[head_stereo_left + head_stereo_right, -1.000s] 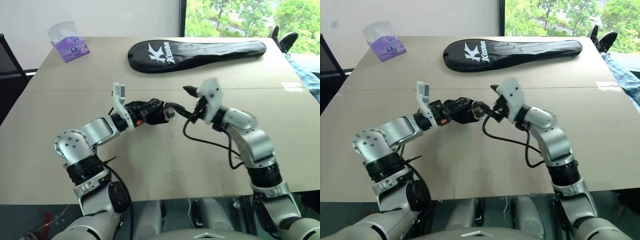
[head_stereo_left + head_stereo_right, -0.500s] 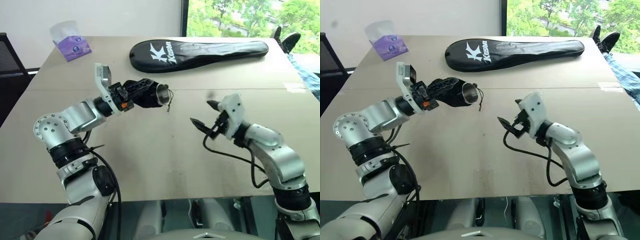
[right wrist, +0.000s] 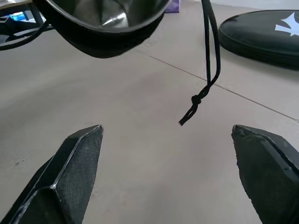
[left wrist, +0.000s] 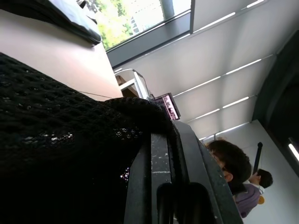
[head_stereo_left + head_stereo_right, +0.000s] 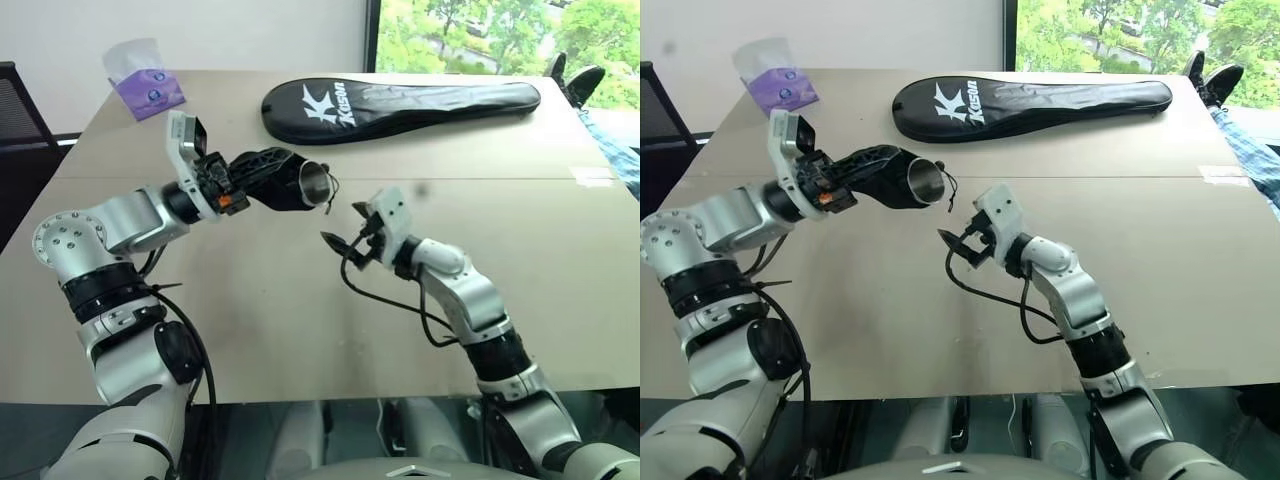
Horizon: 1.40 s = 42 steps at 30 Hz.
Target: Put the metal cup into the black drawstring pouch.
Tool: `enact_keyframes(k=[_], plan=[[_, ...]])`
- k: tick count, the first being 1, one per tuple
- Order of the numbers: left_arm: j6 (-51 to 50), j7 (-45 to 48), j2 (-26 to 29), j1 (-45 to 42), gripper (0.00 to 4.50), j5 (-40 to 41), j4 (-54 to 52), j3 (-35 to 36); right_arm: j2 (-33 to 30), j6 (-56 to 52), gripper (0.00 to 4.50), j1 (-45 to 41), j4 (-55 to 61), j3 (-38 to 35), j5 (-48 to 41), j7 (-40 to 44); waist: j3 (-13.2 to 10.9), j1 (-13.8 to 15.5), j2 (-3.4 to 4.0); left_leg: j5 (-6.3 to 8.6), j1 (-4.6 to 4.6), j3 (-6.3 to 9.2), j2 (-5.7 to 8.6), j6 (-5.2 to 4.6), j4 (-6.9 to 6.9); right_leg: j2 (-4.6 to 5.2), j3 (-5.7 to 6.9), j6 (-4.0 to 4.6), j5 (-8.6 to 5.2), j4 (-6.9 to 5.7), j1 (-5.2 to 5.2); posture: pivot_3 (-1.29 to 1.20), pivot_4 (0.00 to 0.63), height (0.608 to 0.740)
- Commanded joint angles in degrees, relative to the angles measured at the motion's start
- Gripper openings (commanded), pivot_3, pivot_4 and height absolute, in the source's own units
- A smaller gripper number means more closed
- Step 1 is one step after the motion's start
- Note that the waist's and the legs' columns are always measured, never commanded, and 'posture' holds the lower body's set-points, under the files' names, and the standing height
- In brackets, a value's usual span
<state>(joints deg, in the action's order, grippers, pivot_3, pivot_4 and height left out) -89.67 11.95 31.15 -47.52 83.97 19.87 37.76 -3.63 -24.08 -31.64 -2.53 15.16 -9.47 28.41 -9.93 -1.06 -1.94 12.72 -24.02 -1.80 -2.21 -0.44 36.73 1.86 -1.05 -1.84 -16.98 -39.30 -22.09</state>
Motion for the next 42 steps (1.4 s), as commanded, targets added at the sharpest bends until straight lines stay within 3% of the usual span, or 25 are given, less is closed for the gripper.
enact_keyframes(k=[1, 11, 16, 20, 30, 35, 39, 40, 42], plan=[[0.58, -0.94, 1.96, -1.14, 0.0, 4.9, 0.31, -0.01, 3.02, 4.36, 4.47, -3.37, -4.46, -1.68, -0.36, -0.77, 0.0, -0.04, 0.0, 0.0, 0.0, 0.02, 0.0, 0.0, -0.01, 0.0, 0.02, 0.0, 0.0, 0.0, 0.0, 0.0, 0.15, 0.74], [2.97, -3.73, 4.45, 1.45, 0.0, 13.6, -0.09, -4.13, 8.56, 16.41, 4.47, -12.55, -23.46, -6.37, 0.75, -3.39, -0.01, -0.56, -0.01, 0.0, 0.0, 0.04, 0.0, 0.0, -0.03, 0.04, 0.02, 0.01, 0.01, 0.0, 0.0, 0.0, 0.15, 0.74], [5.65, -5.03, 6.46, 5.15, 0.0, 18.45, -1.95, -6.31, 8.26, 19.87, 2.27, -13.91, -26.2, -8.55, 1.28, -5.34, -0.01, -1.15, -0.01, 0.0, -0.01, 0.06, 0.0, 0.0, -0.07, 0.08, -0.04, 0.01, 0.01, 0.02, 0.0, 0.0, 0.15, 0.74], [7.72, -4.8, 7.41, 9.85, 0.0, 18.92, -4.23, -7.28, 4.12, 18.39, 0.15, -11.67, -19.63, -9.35, 2.57, -6.01, -0.01, -1.23, 0.0, 0.0, -0.02, 0.06, 0.0, 0.0, -0.09, 0.09, -0.11, 0.02, 0.01, 0.03, -0.01, 0.0, 0.15, 0.74], [15.45, -2.59, 5.41, 17.34, 0.0, 10.39, -12.71, -11.0, -7.35, 1.93, 0.06, -4.66, 8.61, -9.72, 2.99, -5.7, -0.01, -0.88, 0.01, 0.0, -0.23, 0.23, 0.01, 0.0, -0.12, 0.13, 0.05, 0.03, 0.01, 0.23, -0.04, 0.0, 0.15, 0.74], [20.27, 0.93, 4.53, 17.68, 0.0, 1.55, -17.32, -14.51, -13.81, -4.8, 0.06, -8.5, 16.33, -7.47, 5.8, -3.28, -0.03, -0.9, 0.04, 0.0, -0.24, 0.22, 0.03, 0.0, -0.16, 0.1, 0.04, 0.03, 0.01, 0.31, -0.04, 0.0, 0.15, 0.74], [23.04, 3.29, 2.99, 17.81, 0.0, 1.02, -16.76, -12.96, -17.75, -10.56, 0.06, -15.08, 19.37, -7.51, 5.62, -1.52, -0.04, -0.91, 0.06, -0.01, -0.48, 0.22, 0.04, -0.01, -0.12, 0.09, 0.04, 0.03, 0.01, 0.3, -0.26, 0.0, 0.15, 0.74], [23.09, 4.54, 3.0, 18.15, 0.58, 1.09, -17.53, -13.12, -18.6, -11.49, 0.0, -16.87, 19.44, -7.56, 5.59, -1.06, -0.04, -0.94, 0.06, -0.01, -0.62, 0.23, 0.03, -0.01, -0.1, 0.07, 0.05, 0.03, 0.01, 0.28, -0.39, 0.0, 0.15, 0.74], [25.21, 4.28, 1.95, 18.16, 1.22, -0.71, -19.45, -13.97, -19.55, -13.28, 0.0, -20.5, 19.11, -7.95, 5.19, -0.52, -0.04, -0.85, 0.06, -0.01, -0.77, 0.23, 0.03, -0.01, -0.08, 0.06, 0.04, 0.03, 0.01, 0.26, -0.55, 0.0, 0.15, 0.74]])
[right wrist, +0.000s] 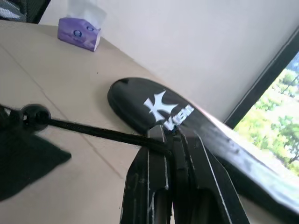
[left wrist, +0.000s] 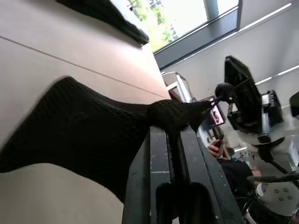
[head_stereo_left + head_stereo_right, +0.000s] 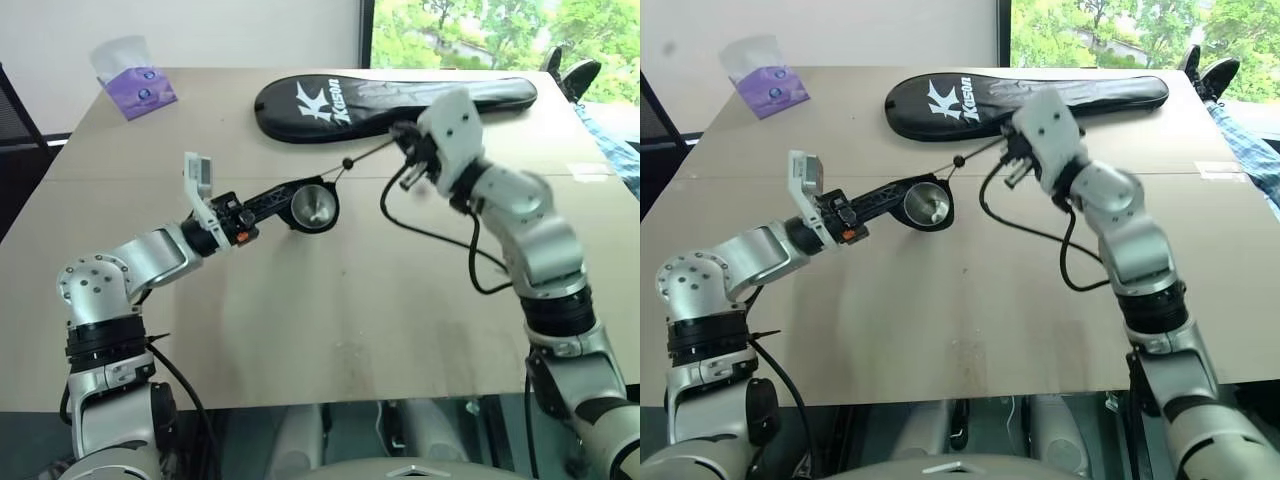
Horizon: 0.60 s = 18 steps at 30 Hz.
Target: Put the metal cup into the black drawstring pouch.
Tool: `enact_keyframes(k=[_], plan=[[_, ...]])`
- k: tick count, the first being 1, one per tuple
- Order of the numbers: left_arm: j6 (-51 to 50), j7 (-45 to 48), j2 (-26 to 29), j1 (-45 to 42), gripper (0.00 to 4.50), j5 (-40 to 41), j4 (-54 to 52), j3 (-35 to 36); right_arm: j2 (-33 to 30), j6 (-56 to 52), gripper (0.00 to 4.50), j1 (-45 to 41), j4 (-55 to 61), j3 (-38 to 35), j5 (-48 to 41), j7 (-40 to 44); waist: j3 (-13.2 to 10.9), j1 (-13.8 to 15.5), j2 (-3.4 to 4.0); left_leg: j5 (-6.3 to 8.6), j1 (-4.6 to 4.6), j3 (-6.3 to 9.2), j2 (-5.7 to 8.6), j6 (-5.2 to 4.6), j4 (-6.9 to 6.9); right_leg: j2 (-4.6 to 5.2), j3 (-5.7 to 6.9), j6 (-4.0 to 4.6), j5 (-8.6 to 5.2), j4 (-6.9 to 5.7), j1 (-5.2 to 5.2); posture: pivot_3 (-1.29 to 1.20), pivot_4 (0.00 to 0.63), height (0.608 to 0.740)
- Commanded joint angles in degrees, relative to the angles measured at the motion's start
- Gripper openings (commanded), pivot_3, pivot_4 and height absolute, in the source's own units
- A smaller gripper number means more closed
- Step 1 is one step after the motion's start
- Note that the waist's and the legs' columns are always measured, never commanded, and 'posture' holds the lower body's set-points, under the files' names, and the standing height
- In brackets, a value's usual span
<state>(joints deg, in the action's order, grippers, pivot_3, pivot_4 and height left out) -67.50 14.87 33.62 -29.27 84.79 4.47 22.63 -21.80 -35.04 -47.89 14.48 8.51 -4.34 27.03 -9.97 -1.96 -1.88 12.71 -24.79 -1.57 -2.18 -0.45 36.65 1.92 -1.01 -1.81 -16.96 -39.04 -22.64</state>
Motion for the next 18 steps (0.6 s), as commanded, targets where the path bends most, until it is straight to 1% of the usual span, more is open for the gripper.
enact_keyframes(k=[1, 2, 4, 6, 7, 9, 11, 14, 18], plan=[[4.59, 2.18, -0.61, -0.05, 1.7, -3.68, -5.9, 0.18, -1.62, -2.8, 0.0, -5.92, 1.78, -1.46, -0.25, 1.13, 0.0, 0.15, 0.0, 0.0, -0.01, 0.0, 0.0, 0.0, 0.0, 0.0, 0.0, 0.0, 0.0, 0.03, 0.0, 0.0, 0.15, 0.74], [7.52, 4.04, -0.21, 0.29, 2.0, -7.72, -8.94, -1.38, -2.09, -2.6, 0.0, -7.25, 1.35, -1.27, -0.09, 1.48, 0.0, 0.17, 0.0, 0.0, -0.06, -0.01, 0.0, -0.01, 0.0, 0.01, 0.0, 0.0, 0.0, 0.08, -0.01, 0.0, 0.15, 0.74], [12.05, 6.1, -0.59, 0.37, 2.0, -12.61, -12.96, -2.64, -2.68, -2.2, 0.0, -10.52, 0.26, -1.3, -0.3, 2.56, -0.02, 0.23, 0.02, 0.0, -0.07, -0.02, 0.0, -0.01, 0.02, 0.01, 0.0, 0.0, 0.0, 0.1, 0.01, 0.0, 0.15, 0.74], [14.17, 8.94, -0.22, 0.19, 2.0, -15.67, -15.3, -4.31, -2.68, -2.51, 0.0, -12.7, -1.02, -2.07, -1.18, 3.2, -0.02, 0.34, 0.02, 0.0, -0.09, -0.09, 0.02, -0.01, 0.01, 0.01, 0.0, 0.0, 0.0, 0.12, -0.05, 0.0, 0.15, 0.74], [14.83, 10.02, -0.15, -0.28, 2.0, -16.6, -16.52, -5.18, -3.67, -1.79, 0.0, -12.98, -1.51, -1.33, -0.62, 4.18, -0.02, 0.38, 0.02, 0.0, -0.09, -0.09, 0.02, -0.01, 0.0, 0.0, -0.01, 0.0, 0.0, 0.12, -0.05, 0.0, 0.15, 0.74], [15.94, 10.92, -0.69, -2.68, 2.0, -17.93, -18.67, -6.97, -4.77, -0.5, 0.0, -13.77, -1.62, -0.77, -0.47, 5.75, -0.02, 0.76, 0.02, 0.0, -0.08, -0.08, 0.01, -0.01, 0.0, -0.01, -0.01, 0.0, 0.0, 0.11, -0.04, 0.0, 0.15, 0.74], [17.94, 11.7, -1.55, -6.54, 2.0, -22.16, -20.95, -11.26, -6.34, -0.54, 0.0, -13.62, -0.37, 0.35, -0.58, 8.08, -0.03, 1.44, 0.04, 0.0, -0.09, -0.07, 0.01, -0.02, 0.01, -0.02, -0.02, 0.0, 0.0, 0.12, -0.04, 0.0, 0.15, 0.74], [18.68, 10.4, -4.89, -11.22, 2.0, -24.41, -19.55, -14.1, -6.71, -0.77, 0.0, -12.54, 0.97, 0.67, -1.01, 9.12, -0.03, 1.55, 0.05, 0.0, -0.16, -0.03, 0.03, -0.05, 0.13, -0.03, 0.02, -0.01, 0.0, 0.09, 0.0, 0.0, 0.15, 0.74], [23.43, 14.78, -8.92, -14.12, 2.0, -31.54, -15.68, -19.61, -5.82, -2.77, 0.0, -12.95, 3.06, 1.18, -1.61, 9.21, -0.03, 1.07, 0.09, 0.0, -0.12, -0.08, 0.02, -0.05, 0.15, -0.08, 0.05, -0.01, 0.01, 0.05, -0.01, 0.0, 0.15, 0.74]])
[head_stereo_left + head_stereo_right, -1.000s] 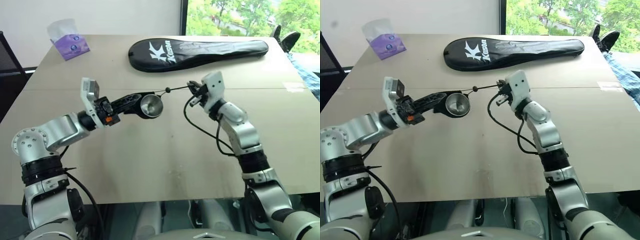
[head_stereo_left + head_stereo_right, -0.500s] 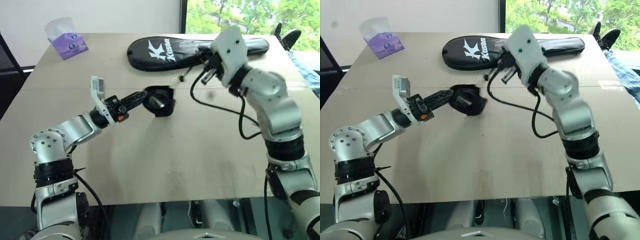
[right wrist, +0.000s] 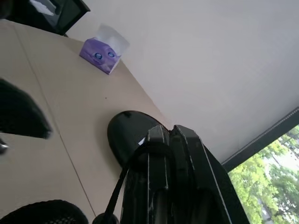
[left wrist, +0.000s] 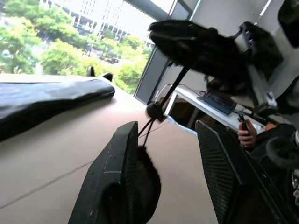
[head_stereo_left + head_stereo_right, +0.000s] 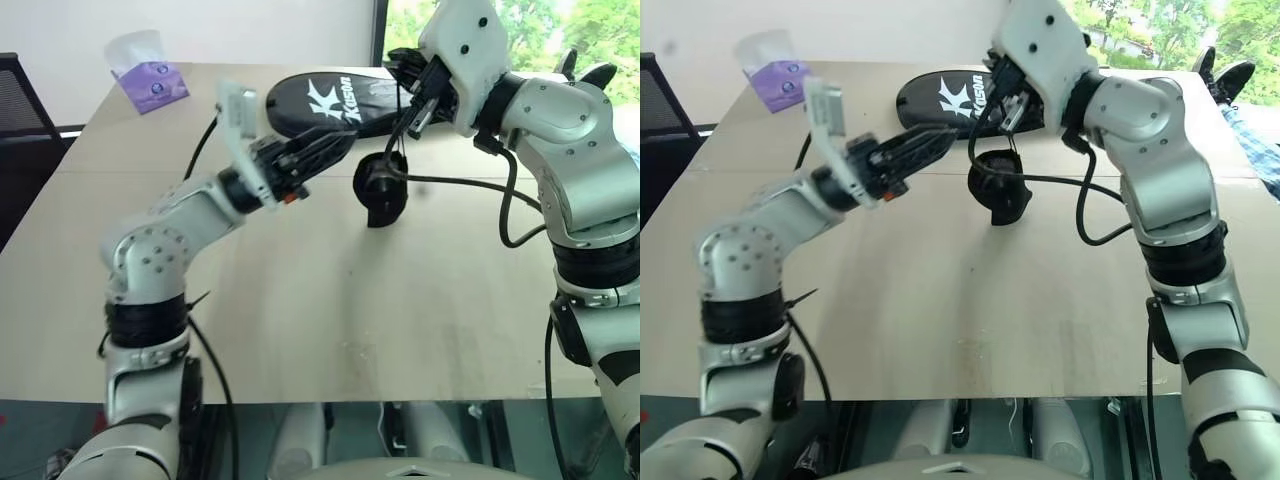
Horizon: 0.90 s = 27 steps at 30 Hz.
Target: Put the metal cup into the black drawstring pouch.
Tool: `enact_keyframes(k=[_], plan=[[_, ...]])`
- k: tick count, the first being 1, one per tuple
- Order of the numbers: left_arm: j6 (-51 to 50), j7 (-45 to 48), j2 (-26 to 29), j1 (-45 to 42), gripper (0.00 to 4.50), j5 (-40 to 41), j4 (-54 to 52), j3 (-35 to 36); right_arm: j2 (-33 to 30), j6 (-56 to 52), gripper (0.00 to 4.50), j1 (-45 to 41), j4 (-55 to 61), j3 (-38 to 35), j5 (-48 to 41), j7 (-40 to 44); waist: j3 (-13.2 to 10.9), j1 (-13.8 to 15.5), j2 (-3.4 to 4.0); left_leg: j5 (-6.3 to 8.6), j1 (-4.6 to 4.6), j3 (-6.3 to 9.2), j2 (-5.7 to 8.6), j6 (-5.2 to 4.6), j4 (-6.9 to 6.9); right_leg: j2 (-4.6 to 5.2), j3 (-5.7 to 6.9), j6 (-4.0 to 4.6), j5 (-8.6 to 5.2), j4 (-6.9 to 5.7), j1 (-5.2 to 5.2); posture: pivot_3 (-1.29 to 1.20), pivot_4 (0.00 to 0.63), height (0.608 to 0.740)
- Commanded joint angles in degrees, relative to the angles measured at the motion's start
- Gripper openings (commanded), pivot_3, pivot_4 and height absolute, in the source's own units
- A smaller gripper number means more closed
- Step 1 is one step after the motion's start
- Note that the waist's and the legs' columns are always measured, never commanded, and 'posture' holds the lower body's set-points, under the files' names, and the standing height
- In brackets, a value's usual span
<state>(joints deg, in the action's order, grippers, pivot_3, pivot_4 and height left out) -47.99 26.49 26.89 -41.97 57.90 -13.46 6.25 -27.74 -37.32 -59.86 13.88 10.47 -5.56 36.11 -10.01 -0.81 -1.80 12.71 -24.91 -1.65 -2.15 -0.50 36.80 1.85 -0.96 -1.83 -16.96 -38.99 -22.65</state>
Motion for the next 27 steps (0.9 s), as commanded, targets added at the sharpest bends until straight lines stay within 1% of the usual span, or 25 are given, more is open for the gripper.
enact_keyframes(k=[1, 6, 11, 16, 17, 18, 19, 20, 21, 25, 27], plan=[[4.99, 4.2, -3.03, -2.03, 2.0, -6.24, 3.65, -4.26, 0.28, -0.73, 0.0, -1.17, 3.96, -0.56, -0.34, 0.03, -0.01, -0.12, 0.02, 0.0, 0.03, -0.02, -0.02, 0.0, -0.01, -0.03, 0.01, 0.0, 0.0, -0.01, 0.0, 0.0, 0.15, 0.74], [10.28, 8.78, -6.02, -5.16, 2.0, -12.93, 10.04, -6.72, 1.04, -2.6, 0.0, -1.87, 5.59, -0.19, -0.2, -0.41, -0.02, -0.1, 0.04, -0.01, 0.01, -0.04, -0.06, 0.0, 0.03, -0.16, 0.02, 0.0, 0.0, -0.04, -0.04, 0.0, 0.15, 0.74], [11.67, 12.0, -9.09, -7.81, 2.0, -14.3, 14.9, -5.98, 1.42, -3.8, 0.0, -2.03, 6.47, -0.12, 0.0, -0.9, -0.02, 0.15, 0.04, 0.0, -0.01, -0.05, -0.04, 0.0, 0.07, -0.17, 0.04, 0.0, 0.0, -0.03, -0.04, 0.0, 0.15, 0.74], [12.31, 14.71, -10.26, -8.51, 2.0, -15.73, 16.32, -6.15, 1.52, -4.44, 0.0, -1.92, 7.13, -0.13, 0.11, -1.14, -0.02, 0.0, 0.04, 0.0, -0.02, -0.03, -0.04, 0.0, 0.08, -0.19, 0.04, 0.0, 0.0, -0.04, -0.04, 0.0, 0.15, 0.74], [12.35, 15.22, -10.35, -8.53, 1.48, -16.01, 16.38, -6.21, 1.5, -4.48, 0.0, -1.95, 7.17, -0.15, 0.14, -1.16, -0.02, 0.0, 0.04, 0.0, -0.02, -0.03, -0.05, 0.0, 0.08, -0.18, 0.04, 0.0, 0.0, -0.05, -0.04, 0.0, 0.15, 0.74], [12.1, 15.75, -10.44, -8.52, 1.19, -16.05, 16.39, -6.22, 1.5, -4.55, 0.0, -2.02, 7.19, -0.22, 0.13, -1.21, -0.02, 0.01, 0.04, 0.0, -0.02, -0.03, -0.05, 0.0, 0.08, -0.19, 0.04, 0.0, 0.0, -0.06, -0.04, 0.0, 0.15, 0.74], [12.09, 16.05, -10.52, -8.4, 0.77, -16.43, 16.3, -6.36, 1.52, -4.63, 0.0, -2.09, 7.22, -0.41, 0.05, -1.27, -0.02, 0.01, 0.04, -0.01, -0.01, -0.03, -0.05, 0.0, 0.08, -0.19, 0.04, 0.0, 0.0, -0.06, -0.04, 0.0, 0.15, 0.74], [11.97, 16.33, -10.58, -8.29, 0.24, -16.61, 16.28, -6.36, 1.5, -4.59, 0.0, -2.2, 7.19, -0.5, 0.07, -1.32, -0.02, 0.02, 0.04, -0.01, -0.01, -0.03, -0.05, 0.0, 0.08, -0.18, 0.04, 0.0, 0.0, -0.06, -0.04, 0.0, 0.15, 0.74], [11.83, 16.52, -10.5, -8.11, 0.18, -16.97, 16.29, -6.55, 1.46, -4.54, 0.0, -2.32, 7.09, -0.7, 0.11, -1.45, -0.02, 0.02, 0.04, -0.01, -0.01, -0.03, -0.05, 0.0, 0.09, -0.18, 0.04, 0.0, 0.0, -0.07, -0.04, 0.0, 0.15, 0.74], [12.01, 17.1, -10.32, -7.27, 0.18, -18.83, 16.64, -7.08, 1.39, -4.45, 0.0, -2.87, 6.3, -2.02, 0.11, -2.36, -0.02, 0.05, 0.04, 0.0, -0.02, -0.03, -0.05, 0.0, 0.13, -0.19, 0.04, 0.0, 0.0, -0.09, -0.04, 0.0, 0.15, 0.74], [13.2, 17.58, -9.0, -5.11, 0.18, -22.2, 18.84, -8.3, 0.72, -3.42, 0.0, -5.06, 2.48, -6.07, 1.1, -5.79, -0.01, 0.0, 0.06, 0.0, -0.02, -0.03, -0.05, 0.0, 0.14, -0.19, 0.04, 0.0, 0.0, -0.11, -0.04, 0.0, 0.15, 0.74]])
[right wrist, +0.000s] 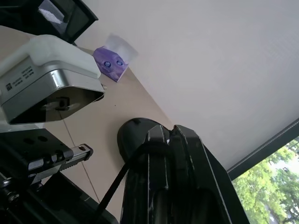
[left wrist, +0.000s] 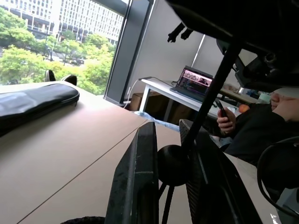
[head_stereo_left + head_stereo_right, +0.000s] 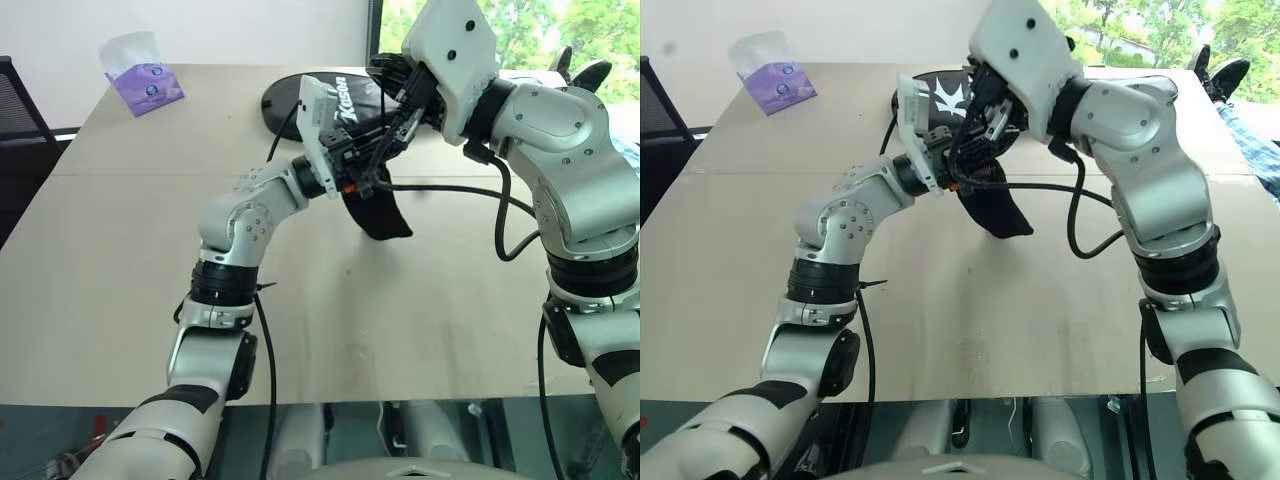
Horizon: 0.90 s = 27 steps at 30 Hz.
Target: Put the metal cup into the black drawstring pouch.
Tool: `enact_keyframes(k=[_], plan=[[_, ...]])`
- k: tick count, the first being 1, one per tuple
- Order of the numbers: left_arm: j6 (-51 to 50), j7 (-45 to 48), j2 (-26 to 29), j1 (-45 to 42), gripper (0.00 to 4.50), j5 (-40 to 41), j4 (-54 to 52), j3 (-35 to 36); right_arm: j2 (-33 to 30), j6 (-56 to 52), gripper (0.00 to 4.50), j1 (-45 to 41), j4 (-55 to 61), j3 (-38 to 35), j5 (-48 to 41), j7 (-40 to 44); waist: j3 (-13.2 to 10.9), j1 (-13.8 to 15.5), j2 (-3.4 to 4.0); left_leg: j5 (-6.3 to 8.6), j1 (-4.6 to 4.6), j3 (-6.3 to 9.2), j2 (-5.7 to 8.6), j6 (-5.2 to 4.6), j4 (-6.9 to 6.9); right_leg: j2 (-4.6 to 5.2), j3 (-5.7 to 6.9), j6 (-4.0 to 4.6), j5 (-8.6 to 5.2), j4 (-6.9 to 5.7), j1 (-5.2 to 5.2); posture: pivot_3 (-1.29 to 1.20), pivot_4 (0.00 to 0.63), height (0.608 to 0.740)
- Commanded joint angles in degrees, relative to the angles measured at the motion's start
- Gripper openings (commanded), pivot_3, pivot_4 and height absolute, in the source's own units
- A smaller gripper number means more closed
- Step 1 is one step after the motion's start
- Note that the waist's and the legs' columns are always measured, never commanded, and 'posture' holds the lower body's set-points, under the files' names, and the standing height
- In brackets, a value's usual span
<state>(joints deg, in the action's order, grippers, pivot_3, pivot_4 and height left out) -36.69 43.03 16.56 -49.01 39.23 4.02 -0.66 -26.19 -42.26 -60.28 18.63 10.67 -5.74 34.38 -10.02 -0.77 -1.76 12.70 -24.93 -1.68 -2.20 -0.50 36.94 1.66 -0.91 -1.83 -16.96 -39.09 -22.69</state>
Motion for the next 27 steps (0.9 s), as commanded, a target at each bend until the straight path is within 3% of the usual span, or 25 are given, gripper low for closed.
enact_keyframes(k=[1, 7, 13, 16, 26, 27], plan=[[2.4, 1.26, 2.08, 3.05, 0.18, -5.01, 2.4, -1.71, -1.41, 2.05, 0.0, -5.83, -4.41, -8.34, 1.85, -5.98, 0.0, -0.08, 0.05, 0.0, 0.01, -0.02, 0.0, 0.0, 0.02, 0.0, -0.02, 0.0, 0.0, -0.03, 0.0, 0.0, 0.15, 0.74], [5.96, 1.25, 6.27, 7.25, 0.18, -9.92, 7.98, 0.53, -5.43, 5.41, 0.0, -9.28, -12.59, -15.4, 3.75, -13.29, -0.06, 0.02, 0.16, 0.0, 0.01, -0.03, -0.03, -0.01, 0.13, -0.07, -0.03, 0.0, 0.0, -0.16, -0.01, 0.0, 0.15, 0.74], [5.78, 0.96, 14.29, 3.87, 0.18, -10.87, 6.11, 4.62, -8.36, 4.93, 0.0, -5.05, -11.14, -18.2, 2.54, -14.1, -0.08, -0.05, 0.2, 0.0, -0.06, -0.16, -0.03, -0.01, 0.14, -0.08, -0.18, 0.0, 0.0, -0.38, -0.25, 0.0, 0.15, 0.74], [2.08, 1.5, 15.26, 2.82, 0.18, -8.81, 2.09, 3.55, -9.25, 3.61, 0.0, 2.91, -7.28, -19.46, 2.01, -13.82, -0.08, 0.23, 0.2, 0.0, -0.09, -0.18, -0.03, -0.01, 0.16, -0.08, -0.18, 0.0, 0.0, -0.38, -0.25, 0.0, 0.15, 0.74], [2.97, -0.76, 4.67, 11.4, 0.18, -15.25, -1.02, -9.55, -7.5, 5.04, 0.0, 35.78, -2.52, -20.8, -1.12, -10.39, 0.08, 1.46, 0.39, 0.07, -0.14, -0.14, 0.0, -0.13, 0.48, -0.15, -0.16, -0.01, -0.01, -0.62, -0.19, 0.0, 0.15, 0.74], [2.46, -0.5, 3.81, 12.44, 0.68, -14.85, -0.91, -9.75, -7.69, 6.5, 0.0, 39.32, -2.72, -20.38, -1.02, -9.6, 0.13, 1.43, 0.48, 0.07, 0.05, -0.16, 0.0, -0.13, 0.47, -0.19, -0.19, -0.01, -0.02, -0.62, -0.04, 0.0, 0.15, 0.74]])
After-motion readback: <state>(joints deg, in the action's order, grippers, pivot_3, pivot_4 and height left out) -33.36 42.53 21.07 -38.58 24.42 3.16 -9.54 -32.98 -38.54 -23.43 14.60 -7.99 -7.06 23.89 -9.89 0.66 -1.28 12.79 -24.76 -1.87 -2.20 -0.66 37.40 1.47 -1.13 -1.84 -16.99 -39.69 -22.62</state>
